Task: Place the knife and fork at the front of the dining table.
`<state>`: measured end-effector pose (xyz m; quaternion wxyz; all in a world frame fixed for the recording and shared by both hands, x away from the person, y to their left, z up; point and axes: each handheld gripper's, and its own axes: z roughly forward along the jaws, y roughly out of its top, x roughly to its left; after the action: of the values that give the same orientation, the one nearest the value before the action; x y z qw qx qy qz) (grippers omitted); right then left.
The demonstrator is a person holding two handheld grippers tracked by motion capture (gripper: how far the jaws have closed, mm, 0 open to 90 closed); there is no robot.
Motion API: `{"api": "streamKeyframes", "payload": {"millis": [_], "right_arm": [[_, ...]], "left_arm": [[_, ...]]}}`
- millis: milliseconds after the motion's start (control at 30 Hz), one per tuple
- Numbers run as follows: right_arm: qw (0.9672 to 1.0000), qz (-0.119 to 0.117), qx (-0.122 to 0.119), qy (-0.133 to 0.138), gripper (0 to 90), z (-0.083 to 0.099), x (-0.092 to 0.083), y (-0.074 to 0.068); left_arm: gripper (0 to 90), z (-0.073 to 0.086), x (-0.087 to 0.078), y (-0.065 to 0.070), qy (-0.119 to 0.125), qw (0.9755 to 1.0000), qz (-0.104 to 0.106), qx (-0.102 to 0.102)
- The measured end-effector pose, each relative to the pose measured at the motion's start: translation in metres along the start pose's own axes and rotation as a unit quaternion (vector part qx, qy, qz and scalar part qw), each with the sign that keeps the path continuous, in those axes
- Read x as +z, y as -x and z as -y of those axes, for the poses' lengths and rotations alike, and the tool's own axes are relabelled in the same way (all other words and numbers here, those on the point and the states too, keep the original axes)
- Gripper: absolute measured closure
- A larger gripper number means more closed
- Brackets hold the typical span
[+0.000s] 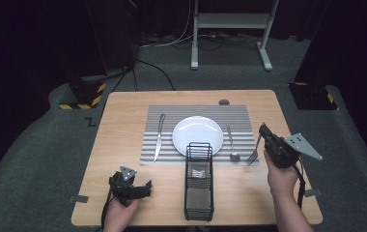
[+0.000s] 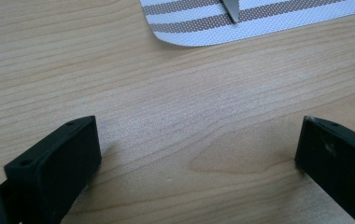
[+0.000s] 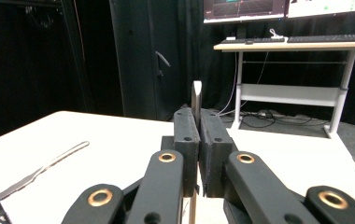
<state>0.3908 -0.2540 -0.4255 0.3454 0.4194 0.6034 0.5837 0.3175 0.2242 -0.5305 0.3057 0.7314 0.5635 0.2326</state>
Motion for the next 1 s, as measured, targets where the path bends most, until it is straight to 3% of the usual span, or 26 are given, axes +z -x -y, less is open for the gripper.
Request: {"api": "streamKeyframes", "payload": {"millis": [100,533,1000], "right_arm": [[0.9999,0.003,-0.005,-0.014,87.2,0.005,0.013,0.001],[0.9993,0.014,0.0,-0.036,87.1,0.013,0.04,0.005],[0.9974,0.025,0.037,-0.057,86.9,0.021,0.082,0.019]], "left_arm": [[0.3,0.0,0.0,0.0,0.0,1.0,0.0,0.0],[0.3,0.0,0.0,0.0,0.0,1.0,0.0,0.0],[0.4,0.0,0.0,0.0,0.0,1.0,0.0,0.0]]}}
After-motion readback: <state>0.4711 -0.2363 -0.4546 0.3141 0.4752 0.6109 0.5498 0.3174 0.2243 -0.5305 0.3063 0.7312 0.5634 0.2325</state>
